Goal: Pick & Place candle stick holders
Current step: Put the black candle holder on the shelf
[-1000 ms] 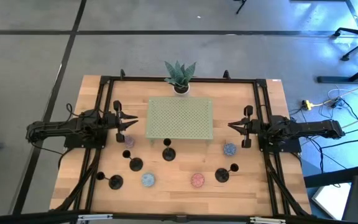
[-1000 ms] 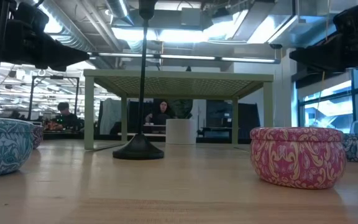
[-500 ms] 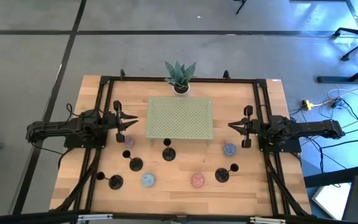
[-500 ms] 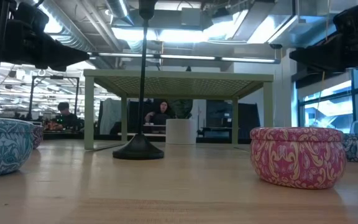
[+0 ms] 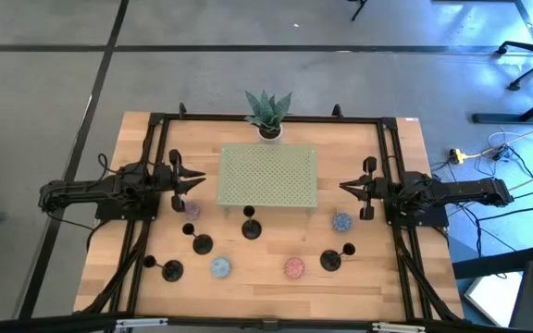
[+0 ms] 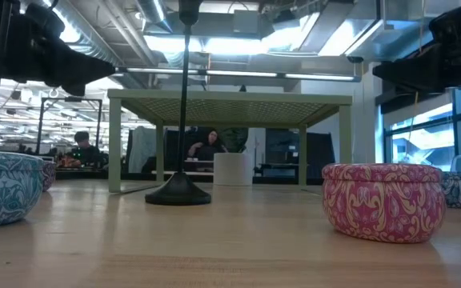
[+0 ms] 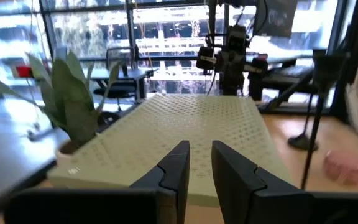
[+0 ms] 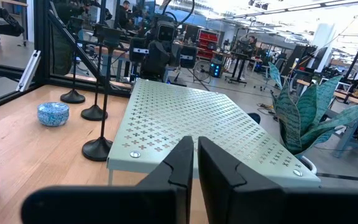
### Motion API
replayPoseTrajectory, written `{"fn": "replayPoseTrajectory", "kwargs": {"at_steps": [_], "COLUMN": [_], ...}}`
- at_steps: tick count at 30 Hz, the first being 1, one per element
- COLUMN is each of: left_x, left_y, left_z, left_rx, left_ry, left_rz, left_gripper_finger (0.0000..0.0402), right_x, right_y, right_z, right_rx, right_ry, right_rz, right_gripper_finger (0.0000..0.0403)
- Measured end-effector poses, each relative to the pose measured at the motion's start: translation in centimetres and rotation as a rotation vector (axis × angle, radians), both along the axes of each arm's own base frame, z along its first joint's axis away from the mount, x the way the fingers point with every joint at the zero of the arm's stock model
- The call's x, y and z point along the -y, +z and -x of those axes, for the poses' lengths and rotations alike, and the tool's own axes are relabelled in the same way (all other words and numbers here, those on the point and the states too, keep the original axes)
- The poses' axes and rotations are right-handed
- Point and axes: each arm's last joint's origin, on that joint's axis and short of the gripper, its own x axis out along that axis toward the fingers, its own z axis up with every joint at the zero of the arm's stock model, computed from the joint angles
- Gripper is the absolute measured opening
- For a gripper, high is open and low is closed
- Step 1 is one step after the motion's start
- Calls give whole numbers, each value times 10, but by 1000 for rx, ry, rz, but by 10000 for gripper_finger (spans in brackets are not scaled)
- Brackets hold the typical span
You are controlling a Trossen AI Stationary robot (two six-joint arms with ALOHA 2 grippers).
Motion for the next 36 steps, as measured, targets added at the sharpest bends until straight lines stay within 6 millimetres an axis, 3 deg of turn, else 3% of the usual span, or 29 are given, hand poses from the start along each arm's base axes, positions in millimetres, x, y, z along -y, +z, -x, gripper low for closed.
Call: {"fn": "replayPoseTrajectory", "kwargs": {"at_steps": [9,14,26,31,36], "left_x": [0,0,1,2,1], "left_y": [0,2,5,5,6], "left_z": [0,0,0,0,0], "left_rx": [11,35,79,72,72], "left_ry": [-2,-5,-34,-83,-24], "left_rz": [49,46,106,91,66], "left_gripper_finger": [63,63,63,63,63], "right_x": [0,-3,-4,-7,-7], "right_y": [0,1,15,16,16], "right_z": [0,0,1,2,2], "right_rx": [0,10,156,158,156], "right_ry": [0,118,166,273,259], "right_rz": [0,-169,-132,-162,-255], "right_gripper_finger": [27,27,27,27,27]}}
